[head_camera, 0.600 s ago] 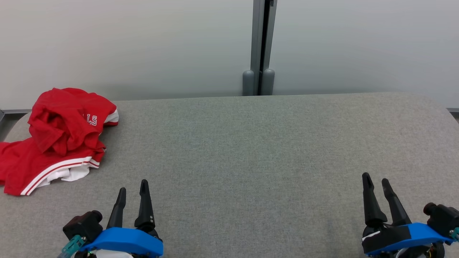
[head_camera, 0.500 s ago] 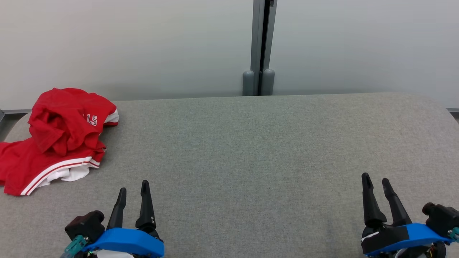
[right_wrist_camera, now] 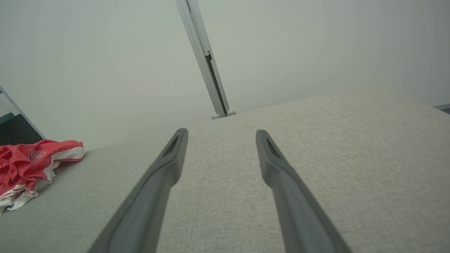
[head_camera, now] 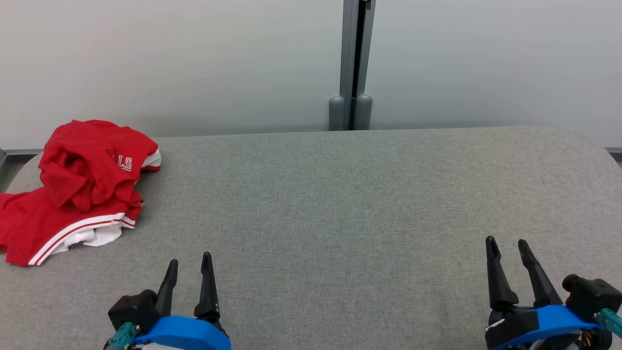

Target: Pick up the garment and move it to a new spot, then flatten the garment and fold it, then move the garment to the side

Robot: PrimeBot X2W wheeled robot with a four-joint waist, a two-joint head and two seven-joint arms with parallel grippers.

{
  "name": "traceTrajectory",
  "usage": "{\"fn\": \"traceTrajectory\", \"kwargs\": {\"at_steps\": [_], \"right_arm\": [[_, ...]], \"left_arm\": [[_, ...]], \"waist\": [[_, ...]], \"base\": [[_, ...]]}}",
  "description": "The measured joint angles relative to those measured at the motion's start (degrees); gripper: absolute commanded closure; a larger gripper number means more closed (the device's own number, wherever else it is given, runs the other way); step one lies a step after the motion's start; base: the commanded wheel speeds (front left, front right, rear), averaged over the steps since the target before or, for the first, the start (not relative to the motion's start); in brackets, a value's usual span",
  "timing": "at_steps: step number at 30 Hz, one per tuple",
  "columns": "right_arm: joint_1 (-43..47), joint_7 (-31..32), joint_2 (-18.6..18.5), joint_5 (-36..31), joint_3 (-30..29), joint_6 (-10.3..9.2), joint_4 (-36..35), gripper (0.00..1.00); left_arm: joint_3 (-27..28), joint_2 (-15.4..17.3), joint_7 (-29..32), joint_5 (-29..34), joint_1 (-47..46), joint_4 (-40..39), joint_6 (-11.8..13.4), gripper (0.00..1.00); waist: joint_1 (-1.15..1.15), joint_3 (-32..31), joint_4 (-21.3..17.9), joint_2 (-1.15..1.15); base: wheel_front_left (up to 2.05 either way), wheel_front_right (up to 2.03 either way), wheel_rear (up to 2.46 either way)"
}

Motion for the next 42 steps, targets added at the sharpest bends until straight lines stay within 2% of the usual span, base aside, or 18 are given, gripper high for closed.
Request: {"fn": "traceTrajectory", "kwargs": {"at_steps": [18,42], "right_arm": [[0.0,-2.2,-0.1,-9.6,0.5,0.01,1.1,0.0],[0.0,-4.6,-0.2,-18.5,1.1,0.02,2.7,0.0]], "left_arm": [[-1.3,0.1,-2.3,6.0,-1.0,3.5,0.8,0.0],[-2.2,0.1,-4.7,11.6,-1.3,5.7,1.7,0.0]], "waist": [[0.0,0.0,0.3,0.0],[0.0,0.2,0.6,0.0]], "base": [[0.0,0.0,0.0],[0.0,0.0,0.0]]}}
